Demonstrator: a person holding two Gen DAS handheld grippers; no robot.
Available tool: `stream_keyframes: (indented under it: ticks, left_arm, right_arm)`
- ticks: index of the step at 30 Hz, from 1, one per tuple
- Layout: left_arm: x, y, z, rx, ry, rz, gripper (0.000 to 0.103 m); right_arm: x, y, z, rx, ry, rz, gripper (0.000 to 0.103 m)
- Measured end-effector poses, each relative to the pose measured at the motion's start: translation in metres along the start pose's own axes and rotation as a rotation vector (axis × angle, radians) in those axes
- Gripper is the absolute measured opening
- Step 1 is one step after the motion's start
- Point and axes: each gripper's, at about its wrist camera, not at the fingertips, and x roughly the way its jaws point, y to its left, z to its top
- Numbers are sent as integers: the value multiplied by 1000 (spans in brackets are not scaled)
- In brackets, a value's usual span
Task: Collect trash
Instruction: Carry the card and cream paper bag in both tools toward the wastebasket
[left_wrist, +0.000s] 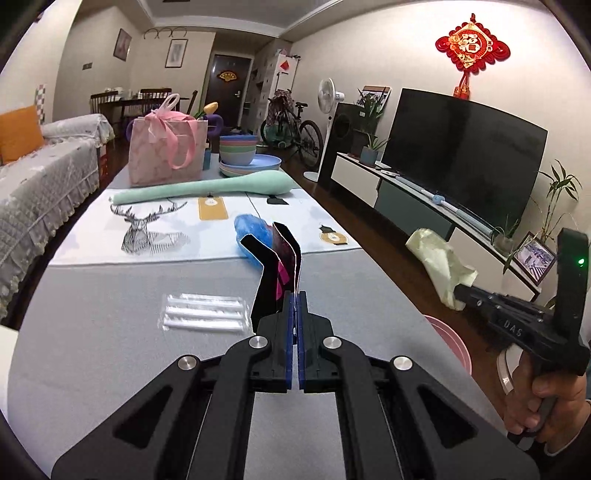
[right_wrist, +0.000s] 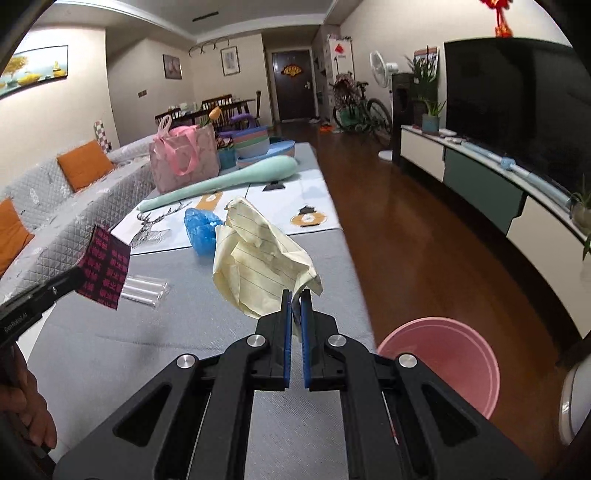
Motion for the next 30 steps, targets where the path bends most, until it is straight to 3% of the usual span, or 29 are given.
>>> stream_keyframes:
  ticks: [12,30]
  left_arm:
    - [-11,-36,-32,33,1,0,1]
    - [9,-77,-37,84,16,-22,1]
  right_arm:
    - [-22,-21,-24,-34,-31,-50,5]
    - [-36,-69,-37,-2,-46,-103,5]
